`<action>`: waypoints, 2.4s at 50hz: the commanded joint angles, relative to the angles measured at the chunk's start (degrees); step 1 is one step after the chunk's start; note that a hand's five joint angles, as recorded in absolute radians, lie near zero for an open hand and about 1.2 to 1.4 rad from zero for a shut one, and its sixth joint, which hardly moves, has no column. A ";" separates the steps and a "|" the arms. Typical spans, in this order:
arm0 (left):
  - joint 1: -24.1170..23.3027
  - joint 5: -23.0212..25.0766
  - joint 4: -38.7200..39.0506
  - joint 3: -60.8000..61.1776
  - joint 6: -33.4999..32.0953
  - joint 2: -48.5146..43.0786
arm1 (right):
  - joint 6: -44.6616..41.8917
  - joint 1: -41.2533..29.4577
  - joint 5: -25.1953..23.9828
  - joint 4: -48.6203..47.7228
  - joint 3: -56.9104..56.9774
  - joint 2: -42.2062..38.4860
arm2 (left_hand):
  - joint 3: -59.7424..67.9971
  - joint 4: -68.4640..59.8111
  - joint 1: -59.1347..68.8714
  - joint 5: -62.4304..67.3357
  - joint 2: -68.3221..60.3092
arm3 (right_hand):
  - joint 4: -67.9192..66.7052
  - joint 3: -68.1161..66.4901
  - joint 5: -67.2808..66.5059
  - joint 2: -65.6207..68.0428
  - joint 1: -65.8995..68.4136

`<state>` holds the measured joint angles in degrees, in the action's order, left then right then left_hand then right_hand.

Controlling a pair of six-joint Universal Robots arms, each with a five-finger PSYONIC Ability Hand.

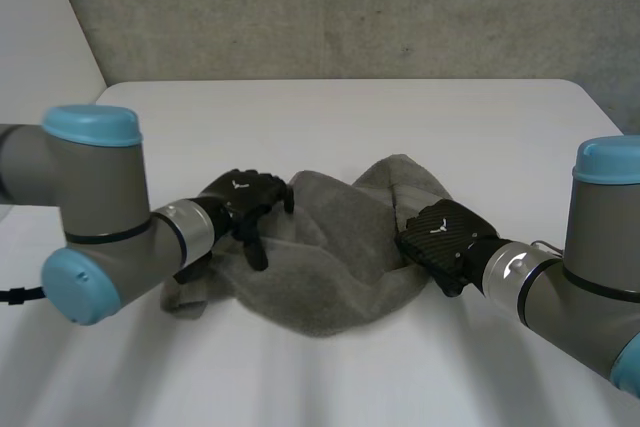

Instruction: Fold the towel.

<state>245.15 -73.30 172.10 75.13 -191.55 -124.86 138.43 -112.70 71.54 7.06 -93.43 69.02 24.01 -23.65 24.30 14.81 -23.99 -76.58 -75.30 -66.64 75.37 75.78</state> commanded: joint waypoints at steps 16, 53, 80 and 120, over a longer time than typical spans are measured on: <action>0.07 -2.64 -3.44 -1.74 -4.27 -4.16 | -0.09 0.02 0.62 0.32 0.53 -1.52 | 39.81 -40.17 39.52 39.01 -39.83 | -3.42 -4.70 -3.36 4.63 4.22; 5.43 -2.02 -2.91 -21.08 -3.83 1.38 | 0.44 -2.60 1.06 5.89 36.69 -4.47 | 55.99 -56.35 55.70 55.19 -56.01 | -3.42 -4.70 -3.36 4.63 4.22; 8.07 -0.44 16.77 -17.39 3.28 5.86 | 8.71 -4.55 -0.60 -13.50 32.92 -6.00 | 55.99 -56.35 55.70 55.19 -56.01 | -3.42 -4.70 -3.36 4.63 4.22; 13.60 10.02 17.39 28.14 -13.59 9.37 | 7.47 -3.05 3.70 -3.45 7.04 0.59 | 55.99 -56.35 55.70 55.19 -56.01 | 66.58 65.30 66.64 -65.37 -65.78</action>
<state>258.65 -63.38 189.46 102.60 -205.15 -115.51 146.16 -115.08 75.45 2.85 -88.43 71.91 76.00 -78.15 75.42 65.43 -76.97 -14.82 -14.32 -3.52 13.95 13.32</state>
